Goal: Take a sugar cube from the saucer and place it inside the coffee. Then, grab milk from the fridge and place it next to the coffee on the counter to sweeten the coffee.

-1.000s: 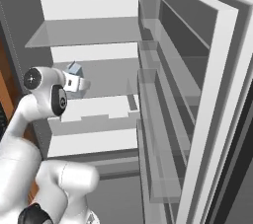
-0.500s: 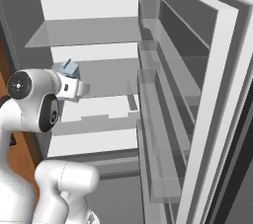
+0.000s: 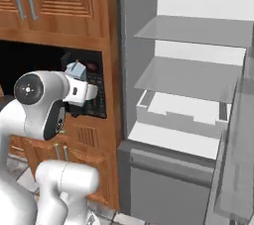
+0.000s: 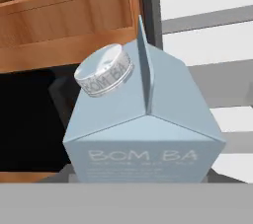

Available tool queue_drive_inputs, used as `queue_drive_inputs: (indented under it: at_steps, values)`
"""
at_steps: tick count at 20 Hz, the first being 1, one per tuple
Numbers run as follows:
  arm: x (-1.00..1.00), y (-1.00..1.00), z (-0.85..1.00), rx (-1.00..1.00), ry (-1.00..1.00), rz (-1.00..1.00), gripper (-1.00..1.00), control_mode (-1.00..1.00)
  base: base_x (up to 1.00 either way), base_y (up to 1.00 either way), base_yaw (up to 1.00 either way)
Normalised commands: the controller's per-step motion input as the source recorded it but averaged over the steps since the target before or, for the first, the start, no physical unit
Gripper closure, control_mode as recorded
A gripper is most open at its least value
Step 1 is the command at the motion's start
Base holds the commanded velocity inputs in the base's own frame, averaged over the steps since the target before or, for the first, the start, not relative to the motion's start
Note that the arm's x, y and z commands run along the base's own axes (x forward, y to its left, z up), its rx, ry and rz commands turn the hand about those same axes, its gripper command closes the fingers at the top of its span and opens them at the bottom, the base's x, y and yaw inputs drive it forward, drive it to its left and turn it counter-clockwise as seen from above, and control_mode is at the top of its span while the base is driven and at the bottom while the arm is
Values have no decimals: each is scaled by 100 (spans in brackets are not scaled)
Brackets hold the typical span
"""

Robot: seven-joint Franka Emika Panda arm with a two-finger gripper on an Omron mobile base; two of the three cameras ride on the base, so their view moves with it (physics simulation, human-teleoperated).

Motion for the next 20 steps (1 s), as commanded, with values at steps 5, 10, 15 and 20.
queue_drive_inputs:
  at_steps: [5,10,15,20]
  values:
    - [0,0,0,0,0,0,100,100,-36,90,92]
    - [0,0,0,0,0,0,100,100,-25,86,92]
    - [0,0,0,0,0,0,100,100,-15,80,93]
    - [0,0,0,0,0,0,100,100,16,52,85]
